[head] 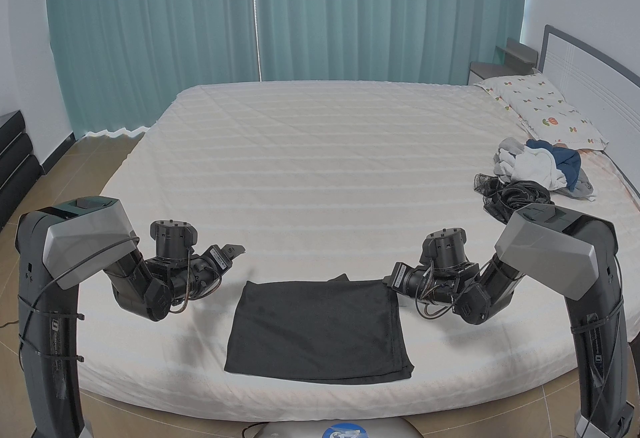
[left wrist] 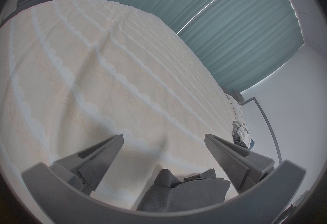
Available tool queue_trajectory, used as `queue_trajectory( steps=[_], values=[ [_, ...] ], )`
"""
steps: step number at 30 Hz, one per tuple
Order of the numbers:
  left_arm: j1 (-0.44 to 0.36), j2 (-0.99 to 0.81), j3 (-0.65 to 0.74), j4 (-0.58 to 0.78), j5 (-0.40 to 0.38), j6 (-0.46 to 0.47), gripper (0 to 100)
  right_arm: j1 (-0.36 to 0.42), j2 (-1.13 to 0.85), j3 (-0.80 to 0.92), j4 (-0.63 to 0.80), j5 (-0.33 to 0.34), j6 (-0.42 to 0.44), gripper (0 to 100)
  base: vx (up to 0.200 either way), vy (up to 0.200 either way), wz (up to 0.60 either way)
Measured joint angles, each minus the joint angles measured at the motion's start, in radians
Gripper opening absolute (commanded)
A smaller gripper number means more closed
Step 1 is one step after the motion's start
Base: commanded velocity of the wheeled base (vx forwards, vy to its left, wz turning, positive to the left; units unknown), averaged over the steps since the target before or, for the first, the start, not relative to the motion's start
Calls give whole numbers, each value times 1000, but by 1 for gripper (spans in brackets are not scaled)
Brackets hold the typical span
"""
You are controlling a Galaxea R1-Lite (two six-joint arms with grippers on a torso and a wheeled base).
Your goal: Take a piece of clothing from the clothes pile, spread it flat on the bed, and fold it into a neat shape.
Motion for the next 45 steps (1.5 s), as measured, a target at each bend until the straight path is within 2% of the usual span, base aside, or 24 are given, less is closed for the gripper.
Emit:
queue_trajectory(
  steps=[15,16,25,31,40,45],
  values=[
    [0,0,-1,0,0,3,100,-9,12,-13,1,-34,31,0,0,0,0],
    [0,0,-1,0,0,3,100,-9,13,-13,1,-35,31,100,0,0,0],
    [0,-2,2,3,0,0,100,-25,-9,10,-10,-46,46,100,0,0,0],
    [5,-33,23,3,1,2,100,-60,-110,103,-25,-47,56,100,0,0,0],
    [16,-243,138,8,22,62,100,-143,-436,391,-72,-46,45,100,0,0,0],
    [19,-486,272,11,73,119,100,-204,-731,585,-78,-38,-23,100,0,0,0]
  ],
)
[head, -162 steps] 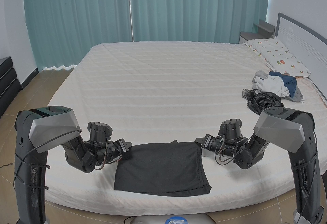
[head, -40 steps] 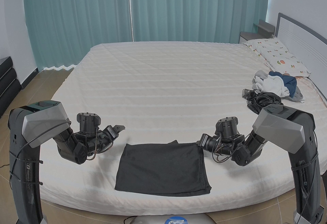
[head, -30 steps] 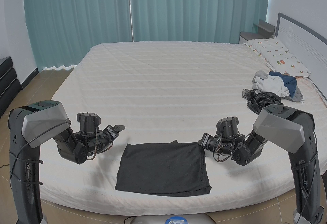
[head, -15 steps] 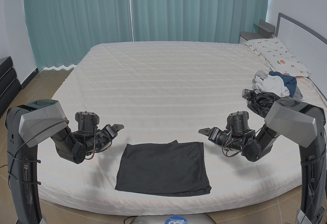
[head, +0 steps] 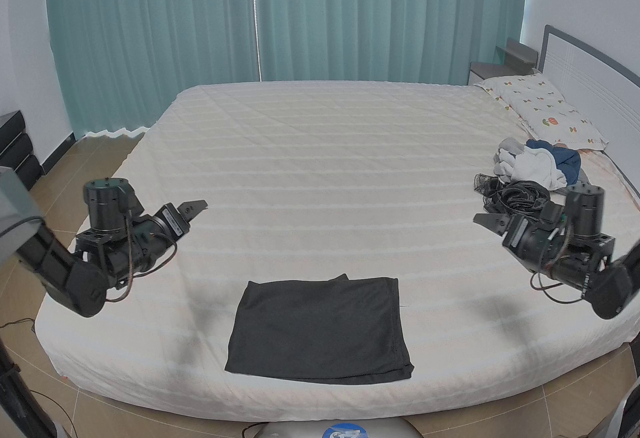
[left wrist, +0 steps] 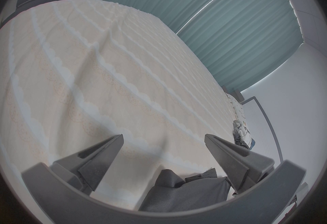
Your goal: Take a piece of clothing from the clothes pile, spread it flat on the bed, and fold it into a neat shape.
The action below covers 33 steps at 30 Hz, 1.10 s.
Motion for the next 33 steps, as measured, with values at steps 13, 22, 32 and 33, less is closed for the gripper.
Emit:
queue_trajectory(
  steps=[13,22,32,33],
  values=[
    [0,-537,226,161,123,137,100,-57,-633,260,202,25,-218,100,0,0,0],
    [1,-848,342,288,218,211,100,-49,-1093,297,636,33,-360,100,0,0,0],
    [3,-1258,453,518,360,404,100,-81,-1520,256,1068,6,-548,100,0,0,0],
    [3,-1299,460,553,373,420,100,-91,-1547,253,1081,0,-563,100,0,0,0]
  ],
)
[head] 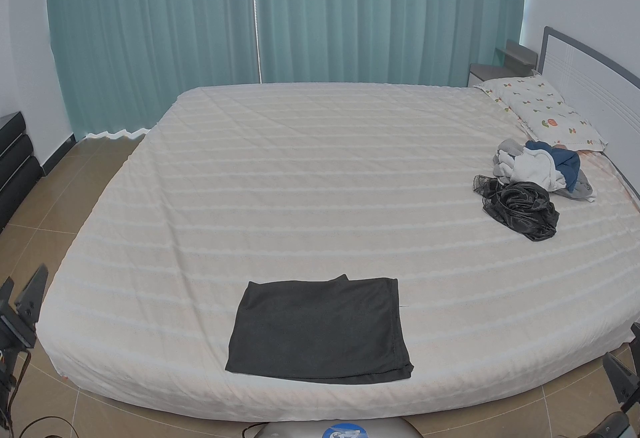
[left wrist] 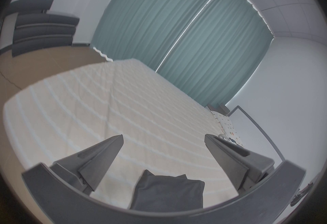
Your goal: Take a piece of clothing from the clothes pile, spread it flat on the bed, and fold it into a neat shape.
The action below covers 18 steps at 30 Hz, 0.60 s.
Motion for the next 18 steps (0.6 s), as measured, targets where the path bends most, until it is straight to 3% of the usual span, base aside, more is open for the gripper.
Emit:
queue_trajectory(
  steps=[7,18],
  values=[
    [11,-252,30,173,79,161,100,-105,-142,-25,46,-50,-144,100,0,0,0],
    [132,-438,37,283,81,265,100,-104,-211,24,35,-41,-205,100,0,0,0]
  ],
)
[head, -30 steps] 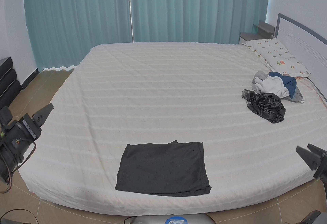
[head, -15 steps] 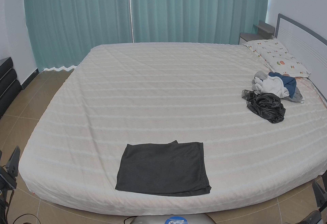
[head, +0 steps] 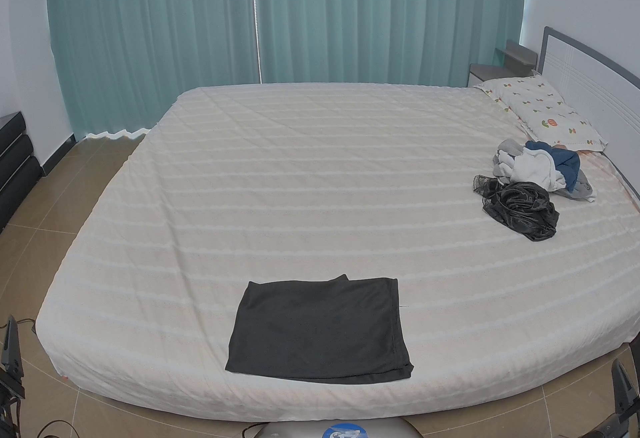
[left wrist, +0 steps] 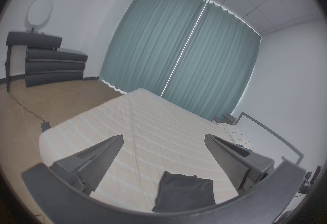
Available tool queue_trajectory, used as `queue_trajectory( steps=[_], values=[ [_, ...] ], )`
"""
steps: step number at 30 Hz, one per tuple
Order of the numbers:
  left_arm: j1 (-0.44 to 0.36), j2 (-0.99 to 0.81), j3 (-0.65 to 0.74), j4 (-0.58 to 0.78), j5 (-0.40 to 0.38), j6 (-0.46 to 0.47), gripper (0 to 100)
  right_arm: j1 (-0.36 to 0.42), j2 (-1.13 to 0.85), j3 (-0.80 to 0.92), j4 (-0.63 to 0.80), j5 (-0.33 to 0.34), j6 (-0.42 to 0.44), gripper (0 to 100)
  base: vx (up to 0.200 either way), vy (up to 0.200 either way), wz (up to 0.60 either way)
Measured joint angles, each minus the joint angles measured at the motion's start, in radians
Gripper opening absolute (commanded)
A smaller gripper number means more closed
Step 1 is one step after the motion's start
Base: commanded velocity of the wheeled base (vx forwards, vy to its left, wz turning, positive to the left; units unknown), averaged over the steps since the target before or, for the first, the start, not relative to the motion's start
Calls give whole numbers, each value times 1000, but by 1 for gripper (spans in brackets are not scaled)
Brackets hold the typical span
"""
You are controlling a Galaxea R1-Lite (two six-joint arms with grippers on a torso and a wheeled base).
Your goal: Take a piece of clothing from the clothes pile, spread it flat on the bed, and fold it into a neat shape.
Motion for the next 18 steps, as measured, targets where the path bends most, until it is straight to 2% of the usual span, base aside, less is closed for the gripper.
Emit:
queue_trajectory(
  steps=[6,9,12,18],
  values=[
    [13,-111,23,10,-17,64,100,1,-7,85,-93,-36,-17,100,0,0,0],
    [14,-140,59,-40,-24,80,100,1,-8,150,-220,-56,-30,100,0,0,0],
    [15,-154,113,-111,-32,95,100,1,-8,193,-286,-66,-39,100,0,0,0],
    [16,-166,150,-121,-152,110,100,1,-8,220,-316,-72,-43,100,0,0,0]
  ],
)
